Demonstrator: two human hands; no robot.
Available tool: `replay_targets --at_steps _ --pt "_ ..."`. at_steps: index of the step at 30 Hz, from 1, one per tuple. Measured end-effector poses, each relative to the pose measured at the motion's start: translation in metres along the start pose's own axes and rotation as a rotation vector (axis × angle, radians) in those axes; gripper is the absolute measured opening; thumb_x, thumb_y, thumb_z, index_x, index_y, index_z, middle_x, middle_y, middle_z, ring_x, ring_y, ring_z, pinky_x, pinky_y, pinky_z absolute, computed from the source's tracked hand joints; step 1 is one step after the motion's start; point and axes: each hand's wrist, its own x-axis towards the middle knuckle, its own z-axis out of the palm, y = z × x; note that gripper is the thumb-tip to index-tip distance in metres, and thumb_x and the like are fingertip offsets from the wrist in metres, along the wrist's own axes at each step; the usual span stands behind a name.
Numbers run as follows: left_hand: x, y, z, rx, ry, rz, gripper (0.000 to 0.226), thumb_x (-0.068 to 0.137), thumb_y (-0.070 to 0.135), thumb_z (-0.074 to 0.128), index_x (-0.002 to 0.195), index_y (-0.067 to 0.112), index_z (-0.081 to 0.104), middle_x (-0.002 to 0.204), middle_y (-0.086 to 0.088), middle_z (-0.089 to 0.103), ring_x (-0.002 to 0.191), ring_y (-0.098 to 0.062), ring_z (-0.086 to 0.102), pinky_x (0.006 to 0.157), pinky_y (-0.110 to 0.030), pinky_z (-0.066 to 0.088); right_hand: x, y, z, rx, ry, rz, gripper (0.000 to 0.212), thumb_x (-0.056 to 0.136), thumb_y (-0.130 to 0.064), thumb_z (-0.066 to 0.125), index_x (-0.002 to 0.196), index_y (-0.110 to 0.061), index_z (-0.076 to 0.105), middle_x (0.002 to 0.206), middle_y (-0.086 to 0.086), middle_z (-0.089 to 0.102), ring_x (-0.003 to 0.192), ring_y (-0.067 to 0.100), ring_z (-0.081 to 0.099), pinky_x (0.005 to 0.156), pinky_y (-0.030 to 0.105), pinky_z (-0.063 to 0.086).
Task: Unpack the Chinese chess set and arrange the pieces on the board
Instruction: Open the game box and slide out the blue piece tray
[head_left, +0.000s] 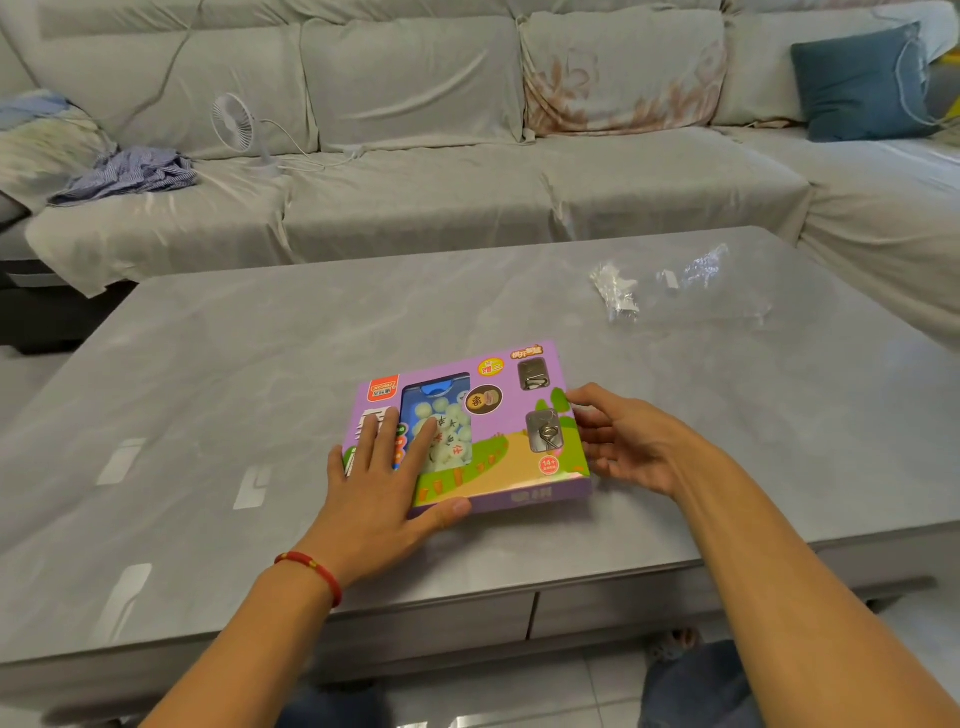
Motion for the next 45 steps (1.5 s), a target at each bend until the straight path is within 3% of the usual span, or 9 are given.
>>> replay_targets --at_steps 6,11,14,18,24,32,38,42,45 --pt "0.000 0.002 0.000 0.066 -0.035 0.012 0.109 0.056 0.099 -0.014 0.150 0.044 -0.023 0.161 -0.002 -0.029 0.148 -0.027 -0.025 0.117 -0.059 -0.009 -0.003 0.002 0.000 -0.107 0.024 0.013 0.029 0.081 -0.041 0.068 0.089 -0.013 0.065 0.076 0.002 0.065 0.064 0.014 0.054 0.054 0.025 0.042" --pt "0.001 0.005 0.007 0.142 -0.035 0.032 0.110 0.057 0.099 -0.015 0.151 0.043 -0.020 0.161 -0.007 -0.027 0.148 -0.031 -0.025 0.116 -0.065 -0.007 -0.007 -0.001 0.012 -0.106 0.149 -0.066 0.017 0.086 -0.010 0.067 0.097 0.003 0.068 0.088 0.018 0.076 0.072 0.026 0.071 0.072 0.038 0.060" --pt "0.002 0.009 0.010 0.136 -0.026 0.024 0.109 0.057 0.099 -0.014 0.152 0.046 -0.016 0.163 -0.009 -0.022 0.149 -0.033 -0.022 0.115 -0.067 -0.006 -0.009 0.001 0.016 -0.239 0.224 -0.135 0.008 0.086 -0.013 0.070 0.088 -0.006 0.067 0.080 0.013 0.075 0.063 0.020 0.072 0.058 0.032 0.058" --pt "0.003 0.012 0.009 0.136 -0.027 -0.001 0.111 0.055 0.099 -0.016 0.152 0.047 -0.013 0.163 -0.010 -0.019 0.149 -0.034 -0.020 0.115 -0.067 -0.005 -0.012 -0.001 0.019 -0.378 0.427 -0.454 0.020 0.078 -0.021 0.070 0.093 -0.021 0.058 0.080 0.000 0.069 0.071 0.018 0.069 0.067 0.038 0.056" --pt "0.005 0.014 0.004 0.093 -0.070 -0.010 0.117 0.050 0.101 -0.014 0.153 0.047 -0.009 0.163 -0.008 -0.020 0.149 -0.033 -0.021 0.113 -0.069 -0.007 -0.015 0.007 0.030 -0.499 0.268 -0.600 0.026 0.085 -0.004 0.058 0.102 -0.022 0.067 0.082 -0.011 0.075 0.078 0.009 0.067 0.077 0.031 0.055" --pt "0.004 0.070 0.006 -0.149 0.169 0.322 0.088 0.088 0.079 0.031 0.157 0.037 -0.003 0.165 0.014 -0.008 0.152 -0.010 -0.006 0.119 -0.060 0.009 -0.002 0.022 0.035 -0.950 0.293 -0.730 0.027 0.081 -0.031 0.074 0.107 -0.032 0.068 0.098 -0.008 0.051 0.086 0.009 0.054 0.079 0.024 0.046" --pt "0.013 0.082 0.019 -0.054 0.172 0.321 0.077 0.095 0.071 0.024 0.158 0.033 0.001 0.164 0.016 -0.009 0.152 -0.012 0.002 0.119 -0.058 0.015 -0.009 0.013 0.008 -0.731 0.376 -0.574 0.019 0.087 -0.017 0.068 0.105 -0.022 0.065 0.099 -0.005 0.065 0.082 0.011 0.059 0.079 0.026 0.050" --pt "0.013 0.083 0.023 -0.004 0.187 0.311 0.076 0.094 0.071 0.029 0.156 0.029 0.017 0.166 0.010 -0.003 0.152 -0.017 0.011 0.116 -0.061 0.017 -0.001 0.023 0.004 -0.807 0.314 -0.261 0.039 0.086 -0.039 0.069 0.119 -0.024 0.054 0.107 0.000 0.063 0.091 0.019 0.062 0.074 0.030 0.050" --pt "0.015 0.082 0.025 0.037 0.201 0.295 0.074 0.093 0.073 0.026 0.155 0.032 0.020 0.166 0.009 -0.001 0.151 -0.019 0.016 0.114 -0.066 0.019 0.003 0.022 0.005 -0.829 0.353 -0.278 0.034 0.078 -0.038 0.071 0.106 -0.018 0.066 0.094 0.003 0.070 0.081 0.023 0.068 0.077 0.040 0.059"
